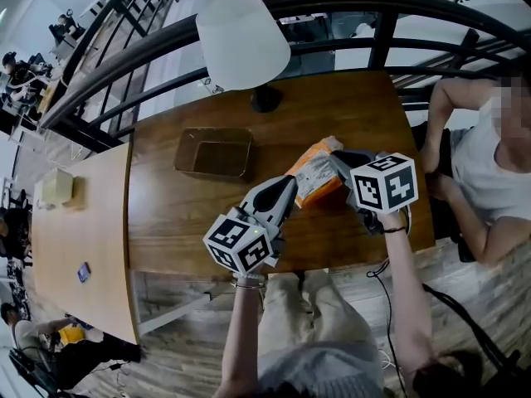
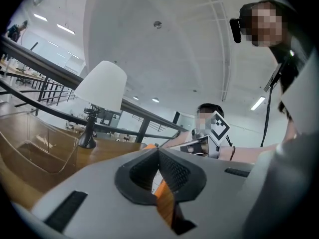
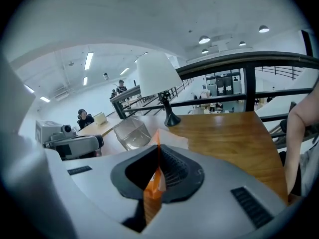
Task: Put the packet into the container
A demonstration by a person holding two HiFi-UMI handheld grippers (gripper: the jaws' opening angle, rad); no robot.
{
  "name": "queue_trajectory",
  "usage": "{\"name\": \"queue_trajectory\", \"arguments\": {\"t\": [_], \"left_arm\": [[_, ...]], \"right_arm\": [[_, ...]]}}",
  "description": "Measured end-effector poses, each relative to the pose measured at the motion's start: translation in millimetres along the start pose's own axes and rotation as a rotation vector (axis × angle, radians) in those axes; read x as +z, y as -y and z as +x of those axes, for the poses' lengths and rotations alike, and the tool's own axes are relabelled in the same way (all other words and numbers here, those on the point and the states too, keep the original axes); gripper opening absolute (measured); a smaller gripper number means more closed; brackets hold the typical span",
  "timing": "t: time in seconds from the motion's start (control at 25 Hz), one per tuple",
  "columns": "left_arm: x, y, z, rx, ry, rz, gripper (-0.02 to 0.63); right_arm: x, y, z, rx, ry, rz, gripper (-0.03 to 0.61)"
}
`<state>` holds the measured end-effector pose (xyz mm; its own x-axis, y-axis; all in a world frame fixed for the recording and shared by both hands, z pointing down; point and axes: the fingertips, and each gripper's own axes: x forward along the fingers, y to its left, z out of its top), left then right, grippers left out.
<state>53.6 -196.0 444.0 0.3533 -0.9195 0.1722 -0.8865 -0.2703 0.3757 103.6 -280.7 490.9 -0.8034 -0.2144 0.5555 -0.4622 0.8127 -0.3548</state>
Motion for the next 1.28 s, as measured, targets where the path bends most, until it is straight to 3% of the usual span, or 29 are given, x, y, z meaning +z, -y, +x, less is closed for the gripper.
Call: {"name": "queue_trajectory", "arguments": {"t": [0.44, 1.28], "left_arm": [[26, -9, -34, 0.015, 0.063, 0.02, 0.005], [80, -104, -118, -0.084, 0.085, 0.046, 0.005]], "right_arm": [[28, -31, -20, -0.035, 0.083, -0.038, 0.02], [103, -137, 7, -0.125, 0.227, -0.045, 0.018]]}}
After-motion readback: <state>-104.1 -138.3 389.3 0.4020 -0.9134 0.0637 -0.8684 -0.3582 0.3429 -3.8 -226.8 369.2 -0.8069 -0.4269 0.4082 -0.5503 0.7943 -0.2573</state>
